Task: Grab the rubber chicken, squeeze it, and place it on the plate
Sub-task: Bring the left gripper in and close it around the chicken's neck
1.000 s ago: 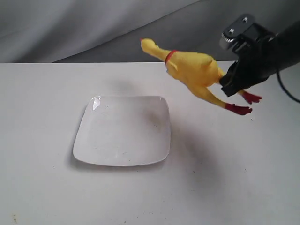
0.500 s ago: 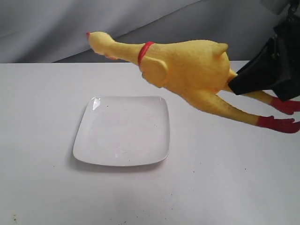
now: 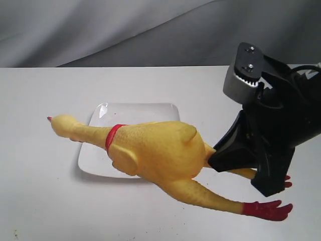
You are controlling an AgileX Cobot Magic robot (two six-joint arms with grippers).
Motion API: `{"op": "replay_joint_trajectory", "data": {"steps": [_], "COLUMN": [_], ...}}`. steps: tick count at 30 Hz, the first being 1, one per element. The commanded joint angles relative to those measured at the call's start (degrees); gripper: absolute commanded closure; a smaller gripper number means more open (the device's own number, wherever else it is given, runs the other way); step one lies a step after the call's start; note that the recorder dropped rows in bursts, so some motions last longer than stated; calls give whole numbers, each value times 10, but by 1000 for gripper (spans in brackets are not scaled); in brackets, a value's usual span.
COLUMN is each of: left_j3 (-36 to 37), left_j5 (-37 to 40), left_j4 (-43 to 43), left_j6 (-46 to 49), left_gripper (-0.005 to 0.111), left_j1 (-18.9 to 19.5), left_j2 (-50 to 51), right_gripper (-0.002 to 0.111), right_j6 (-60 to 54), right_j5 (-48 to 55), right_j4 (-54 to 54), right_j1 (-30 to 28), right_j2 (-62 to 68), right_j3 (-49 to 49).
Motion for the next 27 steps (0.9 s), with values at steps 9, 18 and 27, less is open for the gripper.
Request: {"op": "replay_joint_trajectory", "data": {"steps": [9,18,27], "left_j3": [3,3,-26], "left_j5": [-190,-461,-564], "left_j4": [80,585,620], "left_j6": [-408,-607,-628], "left_gripper": [106,62,40], "left_j1": [2,2,2], "left_j2": [-2,-2,111], "right_gripper": [108,108,108], "right_j6": [-7,-7,-7], "right_j5": [-30,-31,-26], "right_j4": [28,41,58], "right_j1": [13,13,13], "right_j2": [-5,-5,-5], "right_j3": [10,10,10]}}
